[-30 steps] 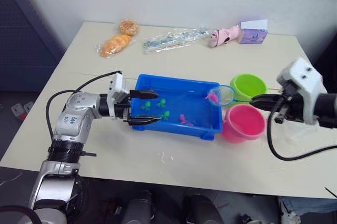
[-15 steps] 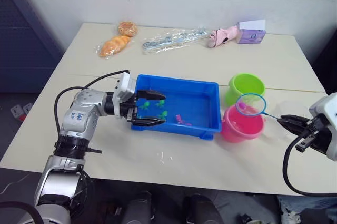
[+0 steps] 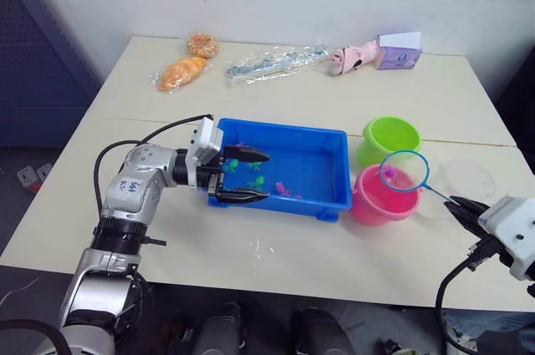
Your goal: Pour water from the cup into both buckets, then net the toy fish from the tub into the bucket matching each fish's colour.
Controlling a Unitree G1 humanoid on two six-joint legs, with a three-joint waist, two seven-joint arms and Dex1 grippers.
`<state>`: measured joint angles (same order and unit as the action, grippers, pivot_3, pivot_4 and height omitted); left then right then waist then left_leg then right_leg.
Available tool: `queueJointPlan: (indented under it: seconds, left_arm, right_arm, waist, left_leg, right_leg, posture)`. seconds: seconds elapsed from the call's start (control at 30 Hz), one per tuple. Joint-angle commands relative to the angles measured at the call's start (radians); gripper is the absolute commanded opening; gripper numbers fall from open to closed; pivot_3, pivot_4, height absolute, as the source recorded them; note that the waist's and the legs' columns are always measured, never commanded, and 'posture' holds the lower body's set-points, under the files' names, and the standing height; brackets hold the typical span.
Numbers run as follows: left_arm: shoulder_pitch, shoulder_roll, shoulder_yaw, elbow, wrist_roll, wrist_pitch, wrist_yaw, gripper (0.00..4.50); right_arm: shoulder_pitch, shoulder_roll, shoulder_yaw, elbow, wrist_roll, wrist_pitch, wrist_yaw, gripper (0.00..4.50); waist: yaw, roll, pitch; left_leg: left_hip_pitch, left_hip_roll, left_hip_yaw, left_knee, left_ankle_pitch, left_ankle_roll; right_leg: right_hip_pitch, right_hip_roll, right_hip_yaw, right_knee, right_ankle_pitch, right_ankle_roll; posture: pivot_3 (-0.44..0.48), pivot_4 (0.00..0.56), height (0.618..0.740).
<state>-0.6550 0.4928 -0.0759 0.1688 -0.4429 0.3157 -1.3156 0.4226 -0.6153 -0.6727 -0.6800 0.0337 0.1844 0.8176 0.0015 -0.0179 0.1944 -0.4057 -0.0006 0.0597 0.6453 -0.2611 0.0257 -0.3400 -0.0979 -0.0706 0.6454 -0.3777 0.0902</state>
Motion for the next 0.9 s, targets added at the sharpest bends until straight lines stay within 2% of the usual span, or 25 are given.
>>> queueJointPlan:
  seconds: [0.03, 0.23, 0.37, 0.67, 0.8, 0.87, 0.9]
  left_arm:
    - [0.007, -0.005, 0.007, -0.042, -0.015, 0.001, 0.011, 4.47]
    - [0.014, -0.017, 0.003, -0.047, -0.014, -0.002, 0.021, 4.47]
    - [0.002, -0.039, 0.000, -0.034, -0.007, -0.019, 0.033, 4.47]
    - [-0.008, -0.057, -0.002, -0.022, -0.001, -0.037, 0.040, 4.47]
    - [0.001, -0.050, 0.002, -0.029, -0.003, -0.040, 0.039, 4.47]
    - [0.007, -0.037, 0.010, -0.024, -0.003, -0.044, 0.034, 4.47]
    - [0.011, -0.026, 0.018, -0.019, -0.002, -0.046, 0.032, 4.47]
  right_arm:
    - [0.031, 0.017, -0.001, 0.044, -0.105, -0.200, -0.090, 0.00]
    - [0.072, -0.022, 0.009, 0.170, -0.321, -0.548, -0.230, 0.00]
    - [0.072, -0.072, 0.002, 0.285, -0.506, -0.811, -0.389, 0.00]
    - [0.040, -0.166, 0.002, 0.430, -0.716, -0.955, -0.587, 0.00]
    - [0.043, -0.167, -0.027, 0.438, -0.630, -0.957, -0.610, 0.00]
    - [0.044, -0.165, -0.013, 0.414, -0.479, -0.910, -0.561, 0.00]
    - [0.042, -0.168, 0.016, 0.389, -0.346, -0.862, -0.519, 0.00]
  waist:
    - [0.000, 0.000, 0.000]
    - [-0.002, 0.000, 0.000]
    - [-0.001, 0.000, 0.000]
    - [-0.002, 0.001, 0.000]
    - [-0.002, 0.001, 0.000]
    - [-0.002, 0.001, 0.000]
    - [-0.003, 0.001, 0.000]
  left_leg:
    - [0.000, 0.000, 0.000, 0.000, 0.000, 0.000]
    - [0.001, 0.000, 0.001, 0.000, 0.001, -0.001]
    - [0.001, 0.000, 0.002, 0.000, 0.001, -0.001]
    - [0.002, 0.001, 0.003, 0.000, 0.001, -0.002]
    - [0.002, 0.001, 0.003, 0.000, 0.001, -0.002]
    - [0.002, 0.001, 0.003, 0.000, 0.001, -0.002]
    - [0.002, 0.001, 0.003, 0.000, 0.001, -0.002]
  right_leg:
    - [0.000, 0.000, 0.000, 0.000, 0.000, 0.000]
    - [0.000, 0.001, 0.002, 0.000, 0.000, 0.000]
    - [0.000, 0.001, 0.002, 0.000, 0.000, 0.001]
    - [0.000, 0.001, 0.004, 0.001, -0.001, 0.001]
    - [0.000, 0.002, 0.004, 0.001, -0.001, 0.001]
    - [0.000, 0.002, 0.004, 0.001, -0.001, 0.001]
    - [0.000, 0.002, 0.004, 0.000, -0.001, 0.001]
  posture:
    - [0.000, 0.150, 0.740]
    - [0.000, 0.150, 0.740]
    - [0.000, 0.150, 0.740]
    - [0.000, 0.150, 0.740]
    - [0.000, 0.150, 0.740]
    - [0.000, 0.150, 0.740]
    - [0.000, 0.150, 0.740]
